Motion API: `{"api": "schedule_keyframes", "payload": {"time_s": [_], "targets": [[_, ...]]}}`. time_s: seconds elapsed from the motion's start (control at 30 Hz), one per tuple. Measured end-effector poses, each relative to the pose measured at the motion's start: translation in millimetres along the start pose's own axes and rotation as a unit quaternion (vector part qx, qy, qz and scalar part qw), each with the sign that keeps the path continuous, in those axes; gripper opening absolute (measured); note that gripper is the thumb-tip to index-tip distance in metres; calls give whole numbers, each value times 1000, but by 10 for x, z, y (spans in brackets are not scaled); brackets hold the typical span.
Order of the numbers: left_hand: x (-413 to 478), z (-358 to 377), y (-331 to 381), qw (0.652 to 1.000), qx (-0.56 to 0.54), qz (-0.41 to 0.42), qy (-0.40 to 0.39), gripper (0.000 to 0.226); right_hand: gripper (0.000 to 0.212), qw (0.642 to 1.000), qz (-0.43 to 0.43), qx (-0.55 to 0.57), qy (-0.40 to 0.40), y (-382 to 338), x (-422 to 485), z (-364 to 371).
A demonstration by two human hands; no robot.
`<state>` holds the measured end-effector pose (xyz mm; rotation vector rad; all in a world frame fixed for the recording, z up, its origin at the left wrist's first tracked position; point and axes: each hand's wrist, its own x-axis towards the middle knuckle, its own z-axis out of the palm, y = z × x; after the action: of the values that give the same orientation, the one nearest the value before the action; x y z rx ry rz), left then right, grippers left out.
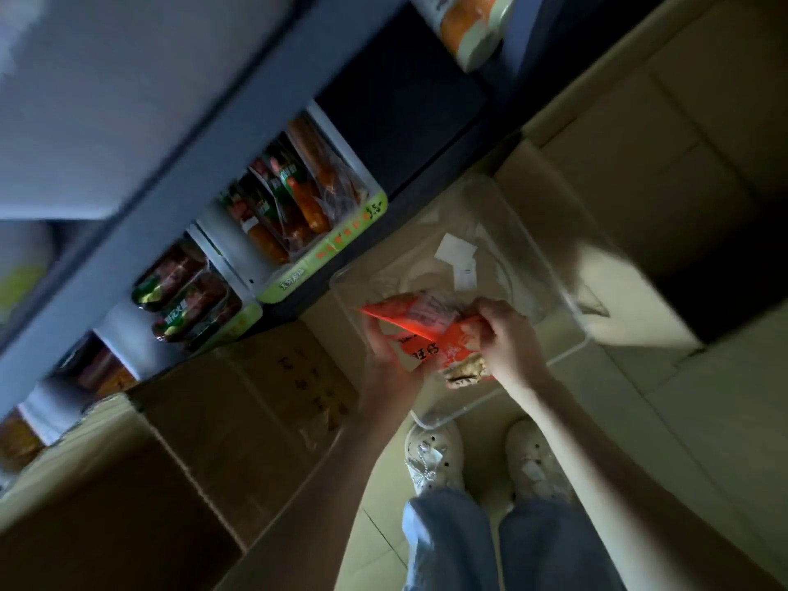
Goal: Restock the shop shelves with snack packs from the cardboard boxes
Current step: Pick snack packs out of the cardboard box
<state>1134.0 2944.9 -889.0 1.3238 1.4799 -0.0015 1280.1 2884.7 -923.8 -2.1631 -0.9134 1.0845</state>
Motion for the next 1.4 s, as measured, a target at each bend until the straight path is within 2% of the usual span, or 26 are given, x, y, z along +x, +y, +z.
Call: {"api": "schedule_keyframes", "payload": {"time_s": [0.07, 0.13, 0.23, 0.37, 0.57, 0.67, 0.7, 0.77, 0.9, 0.97, 1.07, 1.23, 1.4], "targets": [[-238, -108, 379, 998, -68, 0, -7, 111, 8, 1000, -13, 3, 2, -309, -235, -420], [-492, -263, 784, 992, -127, -11, -22, 97, 9, 999, 17, 34, -17, -686, -467, -875], [-995, -580, 1431, 986, -143, 7, -82, 78, 4, 996, 47, 73, -18, -1304, -835, -1572], [-1808, -1076, 2247, 981, -153, 53, -104, 56, 17, 989, 31, 139, -27, -2198, -1394, -2367], [-3150, -1916, 3169, 979, -163, 115, -50, 73, 18, 974, -38, 218, -44, -3560, -2259, -3091], [-3765, -2343, 3417, 966, -188, 175, -19, 36, 15, 969, -95, 220, -67, -4162, -2642, -3296], [-3978, -2492, 3481, 959, -202, 200, -3, 30, 16, 967, -119, 215, -71, -4364, -2758, -3340], [-4339, -2797, 3543, 943, -225, 243, 30, 34, 20, 958, -170, 216, -77, -4753, -2964, -3395], [-4915, -3281, 3500, 920, -186, 343, 41, 62, 18, 939, -253, 215, -89, -5394, -3280, -3353], [-5090, -3435, 3461, 914, -161, 368, 61, 77, 20, 930, -271, 230, -97, -5635, -3381, -3275], [-5329, -3704, 3415, 906, -171, 365, 128, 87, 23, 914, -301, 242, -122, -6004, -3553, -3080], [-5584, -4233, 3155, 890, -190, 355, 213, 73, 14, 904, -306, 265, -141, -6526, -3809, -2594], [-5742, -4884, 2826, 874, -275, 342, 208, 61, 20, 894, -320, 286, -127, -7077, -4092, -2014]]}}
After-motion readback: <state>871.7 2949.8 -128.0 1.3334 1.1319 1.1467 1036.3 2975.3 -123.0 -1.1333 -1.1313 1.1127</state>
